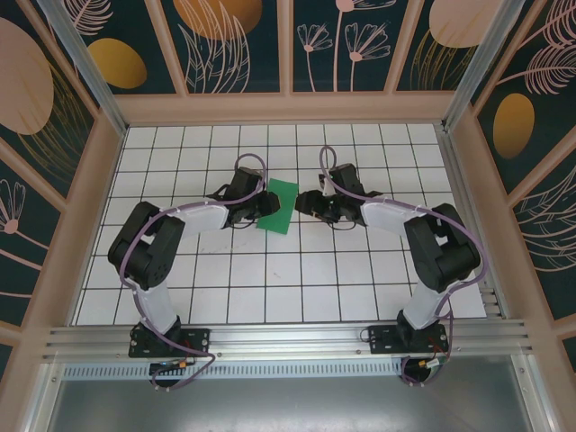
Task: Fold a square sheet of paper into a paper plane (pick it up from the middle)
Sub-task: Third fold the triangle at the center of the table.
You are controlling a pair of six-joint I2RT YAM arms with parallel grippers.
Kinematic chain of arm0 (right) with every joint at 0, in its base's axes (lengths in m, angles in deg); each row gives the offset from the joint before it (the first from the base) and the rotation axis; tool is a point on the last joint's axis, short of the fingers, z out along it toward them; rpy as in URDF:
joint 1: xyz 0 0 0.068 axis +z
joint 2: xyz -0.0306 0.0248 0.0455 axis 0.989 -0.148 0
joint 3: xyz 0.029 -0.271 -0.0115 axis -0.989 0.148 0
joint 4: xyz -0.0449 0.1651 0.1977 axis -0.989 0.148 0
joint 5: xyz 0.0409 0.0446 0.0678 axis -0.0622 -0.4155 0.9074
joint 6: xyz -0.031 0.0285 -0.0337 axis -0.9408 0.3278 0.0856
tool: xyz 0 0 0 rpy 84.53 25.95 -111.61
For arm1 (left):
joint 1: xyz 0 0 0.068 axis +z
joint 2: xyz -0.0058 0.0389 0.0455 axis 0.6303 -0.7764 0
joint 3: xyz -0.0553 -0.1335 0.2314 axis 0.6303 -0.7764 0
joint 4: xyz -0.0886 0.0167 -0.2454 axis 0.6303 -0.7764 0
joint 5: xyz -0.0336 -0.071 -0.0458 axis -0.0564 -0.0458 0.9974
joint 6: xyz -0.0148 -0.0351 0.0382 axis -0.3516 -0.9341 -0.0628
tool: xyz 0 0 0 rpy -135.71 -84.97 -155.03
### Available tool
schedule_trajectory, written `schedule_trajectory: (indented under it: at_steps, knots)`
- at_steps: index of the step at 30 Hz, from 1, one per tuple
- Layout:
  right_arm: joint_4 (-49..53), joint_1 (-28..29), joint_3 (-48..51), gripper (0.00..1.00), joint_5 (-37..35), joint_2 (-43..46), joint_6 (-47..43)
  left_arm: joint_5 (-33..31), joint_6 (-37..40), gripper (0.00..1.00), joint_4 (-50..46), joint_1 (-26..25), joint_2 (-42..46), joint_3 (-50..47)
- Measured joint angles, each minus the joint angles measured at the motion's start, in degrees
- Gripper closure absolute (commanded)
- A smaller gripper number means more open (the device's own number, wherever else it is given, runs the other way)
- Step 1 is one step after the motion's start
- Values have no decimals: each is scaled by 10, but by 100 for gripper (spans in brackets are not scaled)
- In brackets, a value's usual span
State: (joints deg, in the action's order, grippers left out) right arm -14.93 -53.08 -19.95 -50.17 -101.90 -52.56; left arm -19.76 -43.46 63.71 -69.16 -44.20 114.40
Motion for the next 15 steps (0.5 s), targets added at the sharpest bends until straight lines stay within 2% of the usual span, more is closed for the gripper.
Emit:
schedule_trajectory:
  at_steps: [15]
  knots:
    - [-30, 34, 1, 39, 21, -54, 57, 30, -33, 63, 56, 27, -51, 5]
